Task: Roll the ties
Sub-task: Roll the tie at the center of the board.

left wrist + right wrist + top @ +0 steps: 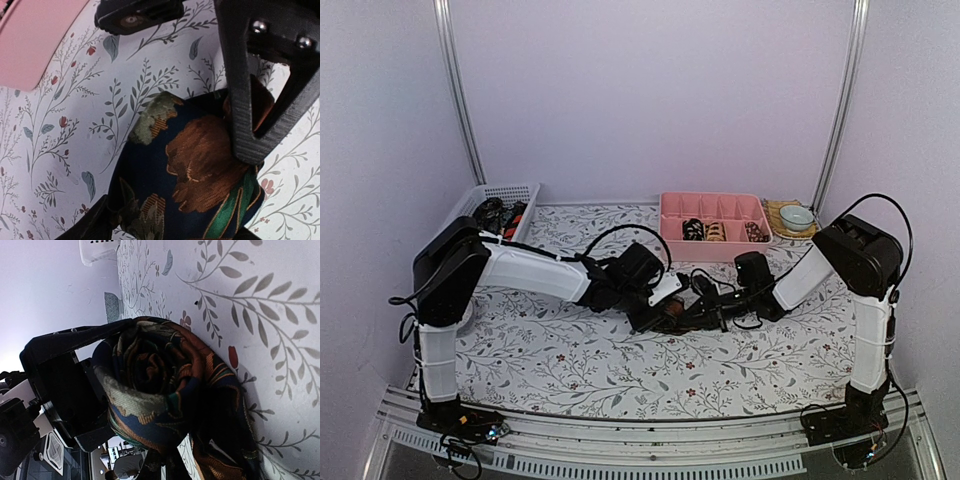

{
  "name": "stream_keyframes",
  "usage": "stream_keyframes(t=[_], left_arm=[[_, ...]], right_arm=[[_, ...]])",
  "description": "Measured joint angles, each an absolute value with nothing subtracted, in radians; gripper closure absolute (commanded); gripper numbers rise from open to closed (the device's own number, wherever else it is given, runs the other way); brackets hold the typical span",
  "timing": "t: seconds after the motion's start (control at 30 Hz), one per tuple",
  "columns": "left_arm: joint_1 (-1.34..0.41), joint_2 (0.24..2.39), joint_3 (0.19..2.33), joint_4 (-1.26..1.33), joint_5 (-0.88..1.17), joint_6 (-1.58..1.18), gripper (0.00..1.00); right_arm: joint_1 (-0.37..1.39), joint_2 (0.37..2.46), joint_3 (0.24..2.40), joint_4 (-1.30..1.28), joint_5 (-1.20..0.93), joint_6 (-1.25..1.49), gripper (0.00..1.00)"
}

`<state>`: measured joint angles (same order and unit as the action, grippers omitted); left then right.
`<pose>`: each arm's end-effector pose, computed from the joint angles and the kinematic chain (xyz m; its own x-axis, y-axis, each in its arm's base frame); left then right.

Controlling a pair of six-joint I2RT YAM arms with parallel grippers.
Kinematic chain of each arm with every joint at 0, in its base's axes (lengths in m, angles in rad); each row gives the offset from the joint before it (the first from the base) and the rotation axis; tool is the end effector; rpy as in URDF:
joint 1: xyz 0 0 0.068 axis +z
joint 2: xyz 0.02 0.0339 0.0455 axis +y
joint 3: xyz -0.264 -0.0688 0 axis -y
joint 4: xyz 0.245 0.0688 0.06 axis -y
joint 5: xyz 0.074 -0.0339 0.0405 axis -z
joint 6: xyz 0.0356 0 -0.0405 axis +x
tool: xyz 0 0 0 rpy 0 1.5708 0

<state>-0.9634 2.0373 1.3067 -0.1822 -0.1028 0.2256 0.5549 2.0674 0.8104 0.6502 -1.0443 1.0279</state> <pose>0.2474 -0.3495 0.1439 -0.2654 0.7718 -0.5779 0.8622 0.4582 0.2159 0.2846 0.2126 0.0787 -0.9939 -0.1099 -0.0023 -0.0336 0.2846 0.9581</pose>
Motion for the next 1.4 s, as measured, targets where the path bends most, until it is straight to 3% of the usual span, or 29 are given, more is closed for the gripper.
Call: stream_keyframes(t=[0.13,0.2,0.37,0.63,1.07,1.4], left_arm=[[-0.977,2.037,1.305,-0.178,-0.151,0.207,0.36],[-0.982,2.037,1.3,-0.172,-0.165,0.199,0.31],[-0.983,2.031,1.269,-0.122,-0.14,0.186,0.29],[-0.977,2.025,1.243,-0.086,-0.06,0.216,0.28],[-0.974,2.025,1.243,-0.09,-0.042,0.242,0.26],[-0.968,2.025,1.246,-0.095,-0.038,0.243,0.26]], right_arm=[[0.558,2.067,0.81,0.65,-1.044,1.034,1.0],[0.559,2.067,0.812,0.642,-1.042,1.031,0.94],[0.572,2.067,0.821,0.575,-1.041,0.991,0.64],[0.589,2.067,0.849,0.526,-1.048,0.948,0.51],[0.579,2.064,0.857,0.525,-1.063,0.947,0.38],[0.575,2.059,0.857,0.545,-1.052,0.995,0.38]])
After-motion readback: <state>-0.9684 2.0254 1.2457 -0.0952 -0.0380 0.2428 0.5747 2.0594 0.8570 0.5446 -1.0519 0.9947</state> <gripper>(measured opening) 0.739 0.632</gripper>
